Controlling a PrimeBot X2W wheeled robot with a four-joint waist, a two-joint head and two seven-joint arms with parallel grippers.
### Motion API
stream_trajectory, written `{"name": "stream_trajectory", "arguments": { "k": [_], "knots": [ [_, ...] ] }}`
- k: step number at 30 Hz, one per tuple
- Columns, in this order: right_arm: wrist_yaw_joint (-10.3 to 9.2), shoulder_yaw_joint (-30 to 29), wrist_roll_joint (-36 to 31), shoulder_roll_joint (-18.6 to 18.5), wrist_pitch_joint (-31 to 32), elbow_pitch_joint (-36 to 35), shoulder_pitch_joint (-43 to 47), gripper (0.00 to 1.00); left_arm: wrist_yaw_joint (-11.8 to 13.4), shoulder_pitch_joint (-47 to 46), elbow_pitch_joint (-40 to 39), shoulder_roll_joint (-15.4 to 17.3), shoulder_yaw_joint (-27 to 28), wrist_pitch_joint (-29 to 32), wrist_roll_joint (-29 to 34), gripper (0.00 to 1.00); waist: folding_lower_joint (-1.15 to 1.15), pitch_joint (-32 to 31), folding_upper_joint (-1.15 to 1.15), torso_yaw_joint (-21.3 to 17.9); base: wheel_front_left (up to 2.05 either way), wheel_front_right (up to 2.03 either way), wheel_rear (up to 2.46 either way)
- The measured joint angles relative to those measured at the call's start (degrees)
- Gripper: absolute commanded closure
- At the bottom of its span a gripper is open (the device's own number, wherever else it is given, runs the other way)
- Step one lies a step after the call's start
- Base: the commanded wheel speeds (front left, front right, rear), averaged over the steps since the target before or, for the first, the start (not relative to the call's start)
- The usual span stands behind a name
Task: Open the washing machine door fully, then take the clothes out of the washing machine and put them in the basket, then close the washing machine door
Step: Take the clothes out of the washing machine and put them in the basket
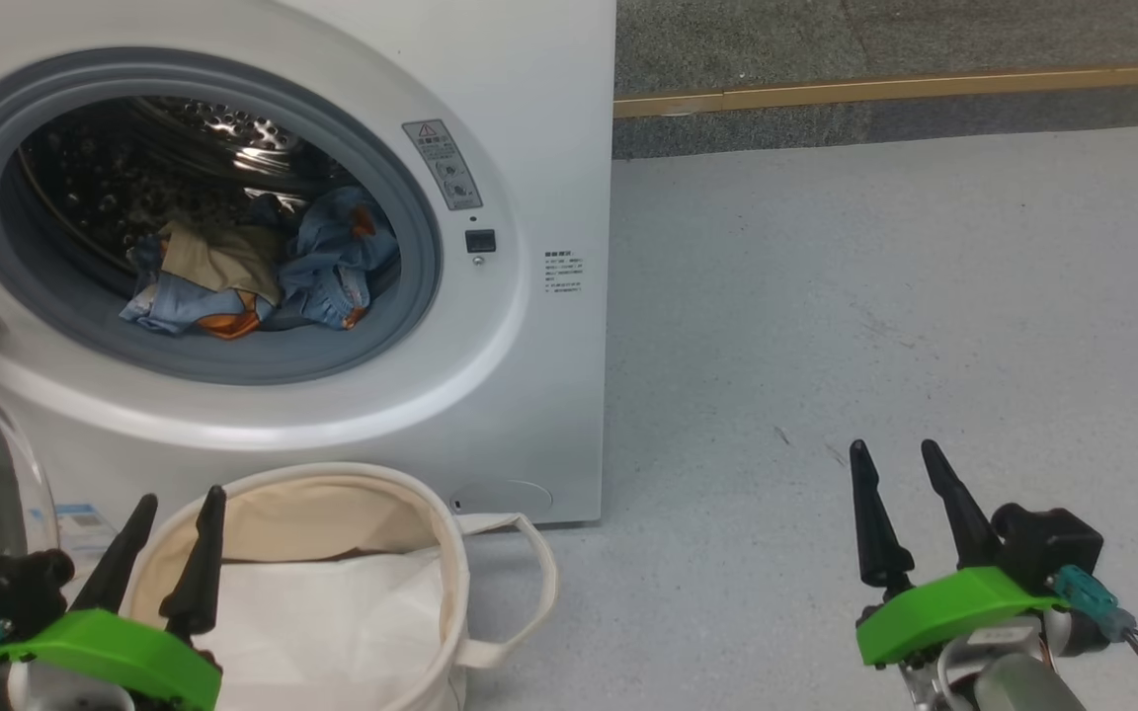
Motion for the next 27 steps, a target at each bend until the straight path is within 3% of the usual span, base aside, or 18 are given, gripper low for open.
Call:
{"name": "stream_trajectory", "arguments": {
  "k": [11,15,21,27],
  "knots": [
    [0.00,0.53,0.00,0.00,0.00,0.00,-0.41,0.00,2.00,-0.37,2.35,-0.33,0.05,-0.23,0.08,0.00,0.00,0.74,0.00,-0.46,0.00,0.00,0.00],
    [0.00,0.52,0.00,0.00,0.00,-0.24,-1.02,0.00,3.89,-2.07,4.04,-0.49,0.48,-0.15,0.05,0.00,0.00,1.70,0.00,-0.76,0.00,0.00,0.00],
    [0.00,0.54,-0.01,0.45,0.00,-1.03,-2.23,0.00,6.49,-10.45,7.82,-0.42,0.10,2.40,1.79,0.00,0.00,4.82,0.00,-1.20,0.00,0.00,0.00],
    [0.00,0.68,-0.58,0.77,0.00,-2.59,-5.66,0.00,8.32,-23.81,14.58,1.62,-4.24,8.64,7.76,0.00,0.00,10.10,0.00,-1.61,0.00,0.00,0.00]
  ]
}}
